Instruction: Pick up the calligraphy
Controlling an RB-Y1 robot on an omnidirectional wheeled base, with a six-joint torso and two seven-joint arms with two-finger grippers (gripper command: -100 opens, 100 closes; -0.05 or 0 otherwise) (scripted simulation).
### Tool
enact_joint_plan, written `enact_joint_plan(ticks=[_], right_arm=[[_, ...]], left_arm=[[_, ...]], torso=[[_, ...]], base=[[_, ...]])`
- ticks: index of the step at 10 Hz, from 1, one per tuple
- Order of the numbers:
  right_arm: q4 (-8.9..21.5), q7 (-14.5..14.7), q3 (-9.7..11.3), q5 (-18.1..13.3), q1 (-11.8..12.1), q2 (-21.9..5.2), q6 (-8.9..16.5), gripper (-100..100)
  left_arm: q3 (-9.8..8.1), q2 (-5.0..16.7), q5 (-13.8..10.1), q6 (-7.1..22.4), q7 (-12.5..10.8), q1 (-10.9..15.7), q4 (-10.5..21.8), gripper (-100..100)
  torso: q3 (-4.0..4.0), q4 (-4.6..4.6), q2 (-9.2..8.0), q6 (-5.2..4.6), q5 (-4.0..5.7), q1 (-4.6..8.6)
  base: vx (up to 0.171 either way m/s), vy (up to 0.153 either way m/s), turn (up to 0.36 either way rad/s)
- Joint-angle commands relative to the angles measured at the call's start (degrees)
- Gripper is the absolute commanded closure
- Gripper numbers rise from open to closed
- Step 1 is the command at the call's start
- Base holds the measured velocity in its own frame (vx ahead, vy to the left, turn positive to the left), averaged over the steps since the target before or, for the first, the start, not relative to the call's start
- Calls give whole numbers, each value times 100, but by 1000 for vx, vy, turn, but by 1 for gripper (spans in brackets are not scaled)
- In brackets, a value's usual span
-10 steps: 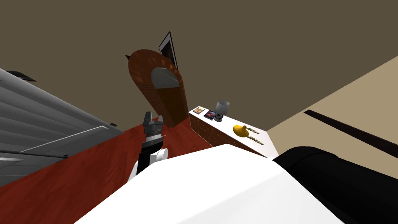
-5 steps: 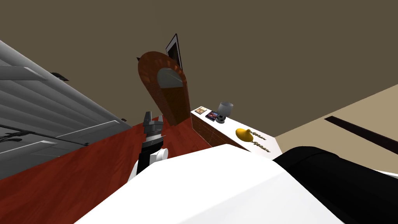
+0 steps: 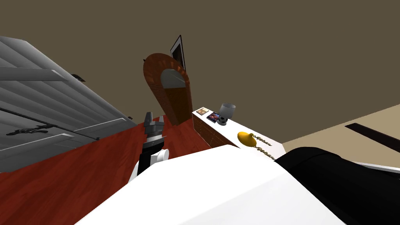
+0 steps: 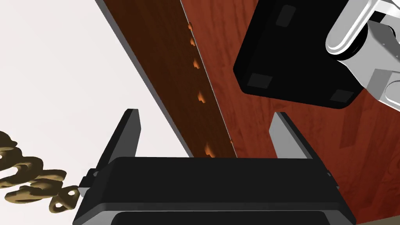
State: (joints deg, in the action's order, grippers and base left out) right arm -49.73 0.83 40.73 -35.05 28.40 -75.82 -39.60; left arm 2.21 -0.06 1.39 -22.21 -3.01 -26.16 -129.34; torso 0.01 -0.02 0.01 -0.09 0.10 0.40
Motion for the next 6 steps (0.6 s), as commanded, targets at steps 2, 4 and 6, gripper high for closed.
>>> enact_joint_plan(ticks=[2, 4, 6], right_arm=[[308, 41, 103, -30, -108, -185, 75, -100], [488, 102, 165, -29, -205, -218, 119, -100], [556, 165, 246, -16, -323, -52, 147, -100]], left_arm=[[0, 0, 0, 0, 0, 0, 0, 0], [-1, 1, 0, 0, 0, 0, 0, 0], [-1, 1, 0, 0, 0, 0, 0, 0]], torso=[[-1, 0, 2, 3, -2, 0], [-7, 2, 12, 3, 8, 41], [-7, 2, 12, 1, 11, 43]], base=[[28, -109, 136], [39, -203, 127], [42, -209, 125]])
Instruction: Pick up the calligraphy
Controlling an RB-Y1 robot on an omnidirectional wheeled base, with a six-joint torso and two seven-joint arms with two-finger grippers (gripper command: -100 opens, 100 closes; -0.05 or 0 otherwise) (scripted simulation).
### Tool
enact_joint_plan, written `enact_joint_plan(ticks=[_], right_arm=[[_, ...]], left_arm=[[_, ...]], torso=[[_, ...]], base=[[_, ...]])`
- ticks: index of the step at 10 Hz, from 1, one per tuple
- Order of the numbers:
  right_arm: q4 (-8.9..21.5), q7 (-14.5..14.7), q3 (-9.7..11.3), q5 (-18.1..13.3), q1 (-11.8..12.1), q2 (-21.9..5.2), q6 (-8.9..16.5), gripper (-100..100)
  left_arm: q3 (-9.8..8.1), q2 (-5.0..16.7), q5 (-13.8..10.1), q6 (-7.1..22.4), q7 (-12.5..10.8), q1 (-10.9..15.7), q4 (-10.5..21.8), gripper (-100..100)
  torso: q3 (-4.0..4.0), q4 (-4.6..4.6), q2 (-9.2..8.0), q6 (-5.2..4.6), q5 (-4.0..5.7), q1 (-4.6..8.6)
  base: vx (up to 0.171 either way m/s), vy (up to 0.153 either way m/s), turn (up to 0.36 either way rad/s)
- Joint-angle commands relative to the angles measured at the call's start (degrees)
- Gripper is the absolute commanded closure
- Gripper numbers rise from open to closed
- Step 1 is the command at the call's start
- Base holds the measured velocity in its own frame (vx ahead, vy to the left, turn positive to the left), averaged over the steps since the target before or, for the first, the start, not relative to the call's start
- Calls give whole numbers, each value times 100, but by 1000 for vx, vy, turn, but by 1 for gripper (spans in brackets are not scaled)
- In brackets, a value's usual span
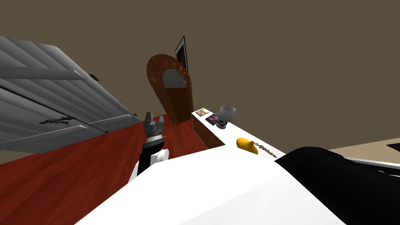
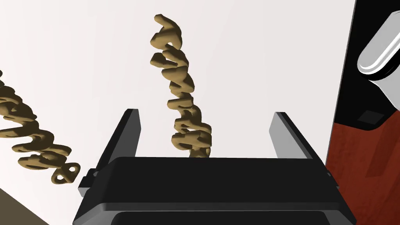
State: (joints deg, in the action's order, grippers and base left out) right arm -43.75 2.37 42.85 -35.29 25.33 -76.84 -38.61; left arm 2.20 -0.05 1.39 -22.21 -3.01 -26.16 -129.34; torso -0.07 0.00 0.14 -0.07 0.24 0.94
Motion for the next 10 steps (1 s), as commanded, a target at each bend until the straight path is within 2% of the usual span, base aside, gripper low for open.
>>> enact_joint_plan(ticks=[1, 2, 3, 5, 6, 7, 10], right_arm=[[0, 0, 0, 0, 0, 0, 0, -100], [13, 14, 4, 0, -11, 10, -7, 0], [86, 52, 12, -23, -14, 183, 105, -100], [161, 91, 21, -46, -18, 359, 216, -100], [93, 73, 17, -33, 6, 291, 198, -100], [95, 73, 20, -36, 3, 301, 215, 100], [94, 73, 20, -36, 4, 299, 211, 100]], left_arm=[[0, 0, 0, 0, 0, 0, 0, 0], [1, -1, 0, 0, 0, 0, 0, 0], [1, -2, 0, 0, 0, 0, 0, 0], [2, -2, 0, 0, 0, 0, 0, 0], [2, -2, 0, 0, 0, 0, 0, 0], [2, -2, 0, 0, 0, 0, 0, 0], [2, -2, 0, 0, 0, 0, 0, 0]], torso=[[0, 0, 0, 0, 0, 0], [4, -1, -7, -4, -6, -37], [7, -3, -12, -4, -15, -70], [8, -3, -14, -5, -18, -80], [8, -3, -14, -4, -18, -80], [9, -3, -15, -5, -20, -85], [10, -4, -17, -5, -20, -90]], base=[[15, -111, 44], [3, -21, -1], [8, -22, 50], [8, -25, 50], [2, -11, 10], [0, 0, 0], [0, 0, 0]])
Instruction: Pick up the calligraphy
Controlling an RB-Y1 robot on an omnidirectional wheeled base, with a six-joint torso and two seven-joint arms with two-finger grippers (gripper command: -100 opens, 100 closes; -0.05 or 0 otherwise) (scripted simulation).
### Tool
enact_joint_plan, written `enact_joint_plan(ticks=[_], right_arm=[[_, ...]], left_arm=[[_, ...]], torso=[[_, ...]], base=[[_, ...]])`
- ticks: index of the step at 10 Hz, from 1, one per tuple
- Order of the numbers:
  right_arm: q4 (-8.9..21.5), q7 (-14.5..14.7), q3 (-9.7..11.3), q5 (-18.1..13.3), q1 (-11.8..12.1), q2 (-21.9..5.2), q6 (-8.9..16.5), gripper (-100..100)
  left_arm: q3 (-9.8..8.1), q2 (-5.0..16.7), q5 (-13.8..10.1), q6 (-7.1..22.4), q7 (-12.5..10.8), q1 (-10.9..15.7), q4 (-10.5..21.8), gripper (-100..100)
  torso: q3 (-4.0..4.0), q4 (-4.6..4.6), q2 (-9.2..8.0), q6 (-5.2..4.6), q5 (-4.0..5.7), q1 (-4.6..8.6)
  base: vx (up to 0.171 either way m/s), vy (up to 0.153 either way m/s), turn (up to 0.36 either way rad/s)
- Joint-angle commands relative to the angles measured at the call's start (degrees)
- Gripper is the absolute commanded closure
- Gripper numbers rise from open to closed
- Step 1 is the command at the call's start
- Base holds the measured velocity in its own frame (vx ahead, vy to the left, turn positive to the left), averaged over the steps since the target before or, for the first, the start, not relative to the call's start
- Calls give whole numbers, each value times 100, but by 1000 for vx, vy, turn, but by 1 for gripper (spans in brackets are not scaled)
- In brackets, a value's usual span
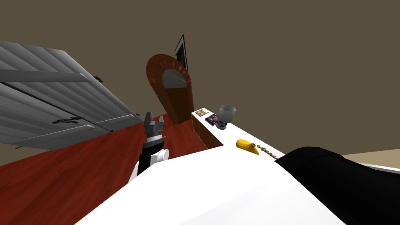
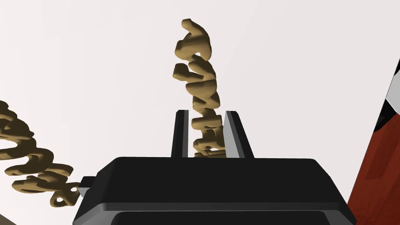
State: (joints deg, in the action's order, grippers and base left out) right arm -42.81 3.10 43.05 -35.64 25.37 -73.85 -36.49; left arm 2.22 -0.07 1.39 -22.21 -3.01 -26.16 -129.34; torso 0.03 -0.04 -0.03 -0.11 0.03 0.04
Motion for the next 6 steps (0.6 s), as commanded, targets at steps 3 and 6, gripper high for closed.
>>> enact_joint_plan(ticks=[3, 6], right_arm=[[-38, -37, -11, 22, -16, -186, -151, 100], [51, -13, -13, 17, -62, -194, -229, 0]], left_arm=[[0, 0, 0, 0, 0, 0, 0, 0], [0, 0, 0, 0, 0, 0, 0, 0]], torso=[[0, 0, 0, 0, 0, 0], [1, 0, -2, -2, -2, -9]], base=[[-2, 7, -27], [-4, 17, -32]])
